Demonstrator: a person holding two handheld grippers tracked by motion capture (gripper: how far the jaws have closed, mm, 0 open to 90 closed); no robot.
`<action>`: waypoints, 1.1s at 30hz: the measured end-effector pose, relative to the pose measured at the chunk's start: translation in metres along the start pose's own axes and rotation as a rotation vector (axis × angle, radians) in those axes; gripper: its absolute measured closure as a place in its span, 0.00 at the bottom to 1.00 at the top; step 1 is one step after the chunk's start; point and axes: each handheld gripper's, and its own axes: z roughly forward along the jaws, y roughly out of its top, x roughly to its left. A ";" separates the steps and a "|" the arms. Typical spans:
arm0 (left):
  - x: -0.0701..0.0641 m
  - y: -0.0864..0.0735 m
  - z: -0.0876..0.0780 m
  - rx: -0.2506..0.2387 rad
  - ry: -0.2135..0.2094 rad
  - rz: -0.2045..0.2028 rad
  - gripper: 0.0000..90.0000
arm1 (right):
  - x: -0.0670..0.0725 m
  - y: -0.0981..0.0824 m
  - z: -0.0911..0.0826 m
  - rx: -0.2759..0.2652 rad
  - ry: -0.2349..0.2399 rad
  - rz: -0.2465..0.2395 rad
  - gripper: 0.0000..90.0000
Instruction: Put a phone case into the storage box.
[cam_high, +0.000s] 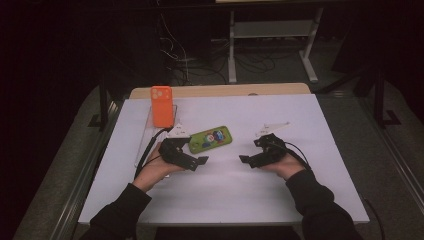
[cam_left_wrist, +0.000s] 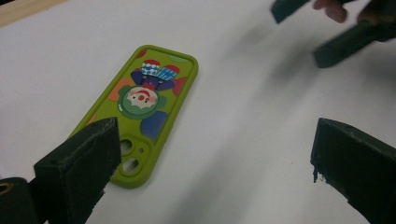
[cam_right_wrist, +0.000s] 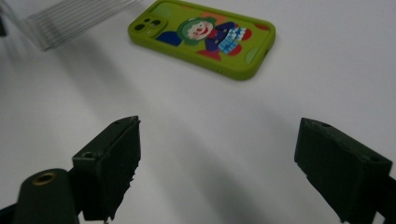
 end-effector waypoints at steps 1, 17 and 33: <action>0.000 0.000 0.000 -0.004 -0.002 -0.005 0.02 | -0.001 0.005 0.004 0.007 0.000 -0.004 0.18; 0.006 0.000 -0.003 -0.044 -0.031 0.031 0.02 | -0.015 0.079 0.061 0.035 -0.035 -0.031 0.69; 0.005 0.001 -0.003 -0.037 -0.026 0.032 0.02 | -0.038 0.116 0.117 0.129 -0.060 0.015 0.98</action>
